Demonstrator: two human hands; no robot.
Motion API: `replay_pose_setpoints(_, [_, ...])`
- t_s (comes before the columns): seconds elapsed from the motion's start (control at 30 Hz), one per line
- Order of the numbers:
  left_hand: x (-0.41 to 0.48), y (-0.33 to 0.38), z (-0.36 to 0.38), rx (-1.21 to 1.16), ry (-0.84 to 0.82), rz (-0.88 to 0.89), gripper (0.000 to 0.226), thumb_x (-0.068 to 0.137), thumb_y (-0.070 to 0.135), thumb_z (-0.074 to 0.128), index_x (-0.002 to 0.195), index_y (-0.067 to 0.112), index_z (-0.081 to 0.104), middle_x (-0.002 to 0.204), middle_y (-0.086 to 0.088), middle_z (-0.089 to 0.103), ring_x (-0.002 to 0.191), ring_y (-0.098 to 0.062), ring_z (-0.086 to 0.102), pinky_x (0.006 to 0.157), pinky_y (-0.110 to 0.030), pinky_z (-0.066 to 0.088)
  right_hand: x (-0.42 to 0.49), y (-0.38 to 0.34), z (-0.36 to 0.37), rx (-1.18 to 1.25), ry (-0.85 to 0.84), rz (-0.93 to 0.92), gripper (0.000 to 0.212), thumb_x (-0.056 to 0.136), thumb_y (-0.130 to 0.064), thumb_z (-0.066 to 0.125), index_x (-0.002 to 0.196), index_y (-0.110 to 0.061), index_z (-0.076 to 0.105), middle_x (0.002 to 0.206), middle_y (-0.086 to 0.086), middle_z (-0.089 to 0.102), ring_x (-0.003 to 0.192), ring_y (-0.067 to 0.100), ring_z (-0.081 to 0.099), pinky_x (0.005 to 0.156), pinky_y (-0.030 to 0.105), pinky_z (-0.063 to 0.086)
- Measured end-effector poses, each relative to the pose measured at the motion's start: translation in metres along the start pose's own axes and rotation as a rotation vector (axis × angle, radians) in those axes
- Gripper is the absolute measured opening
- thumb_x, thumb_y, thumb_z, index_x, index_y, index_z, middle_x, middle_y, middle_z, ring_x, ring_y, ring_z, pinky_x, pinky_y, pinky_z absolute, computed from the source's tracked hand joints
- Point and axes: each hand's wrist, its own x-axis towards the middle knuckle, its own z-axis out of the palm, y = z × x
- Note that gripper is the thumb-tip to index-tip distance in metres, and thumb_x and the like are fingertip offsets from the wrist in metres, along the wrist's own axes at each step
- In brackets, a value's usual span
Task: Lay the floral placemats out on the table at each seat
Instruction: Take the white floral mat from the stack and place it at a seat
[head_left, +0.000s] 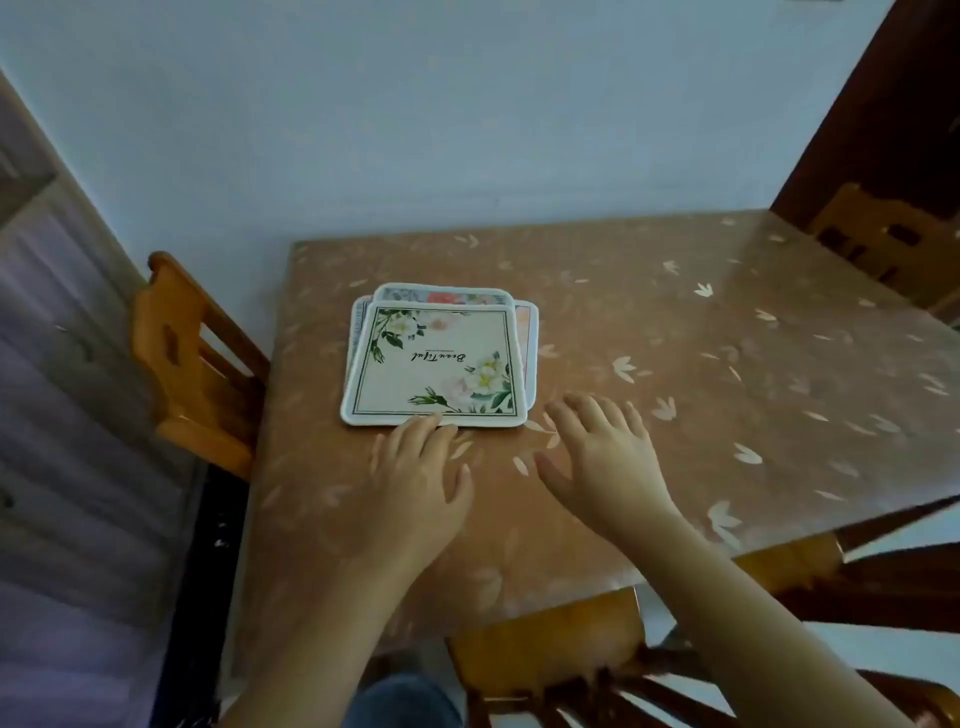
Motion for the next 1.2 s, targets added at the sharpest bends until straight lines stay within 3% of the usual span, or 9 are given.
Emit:
replay_pose_setpoints(0.27, [0.048,-0.01,0.067,0.064,-0.026,-0.114,0.037,0.082,0.018,0.058,0.118,0.008,0.054,0.127,-0.01,0.054,0.123,-0.027,0.042,0.105,-0.044,0.027,0.067,0.053,0.064,0.075,-0.163,-0.112,0.047,0.084,-0.035,0.054,0.126,-0.015,0.042,0.131,0.009,0.05,0.122,0.031,0.042,0.109,0.05,0.025])
replay_pose_setpoints(0.57, [0.088,-0.04,0.141,0.024,-0.051,-0.154,0.035,0.079,0.011,0.063,0.114,0.007,0.058,0.122,-0.014,0.057,0.118,-0.03,0.046,0.102,-0.043,0.032,0.117,0.071,0.147,0.185,-0.261,-0.219,0.044,0.081,-0.03,0.058,0.12,-0.013,0.048,0.122,0.009,0.055,0.115,0.031,0.047,0.102,0.045,0.032])
replay_pose_setpoints(0.73, [0.094,-0.055,0.168,-0.014,-0.053,-0.217,0.038,0.077,0.012,0.066,0.114,0.008,0.059,0.123,-0.013,0.057,0.119,-0.031,0.046,0.101,-0.041,0.032,0.132,0.069,0.181,0.23,-0.317,-0.222,0.047,0.081,-0.033,0.057,0.123,-0.015,0.046,0.127,0.007,0.052,0.12,0.029,0.042,0.103,0.044,0.032])
replay_pose_setpoints(1.03, [0.104,-0.08,0.186,0.075,-0.111,-0.175,0.04,0.076,0.015,0.07,0.113,0.006,0.059,0.126,-0.015,0.055,0.123,-0.035,0.042,0.103,-0.05,0.031,0.156,0.072,0.212,0.243,-0.273,-0.306,0.042,0.075,-0.028,0.065,0.112,-0.011,0.054,0.123,0.01,0.055,0.115,0.033,0.048,0.094,0.045,0.041])
replay_pose_setpoints(1.2, [0.11,-0.088,0.192,0.07,-0.095,-0.133,0.036,0.071,0.011,0.074,0.104,0.004,0.063,0.119,-0.017,0.059,0.116,-0.038,0.048,0.099,-0.051,0.037,0.161,0.072,0.22,0.247,-0.235,-0.341,0.049,0.068,-0.035,0.072,0.11,-0.014,0.057,0.12,0.009,0.058,0.111,0.032,0.051,0.089,0.045,0.046])
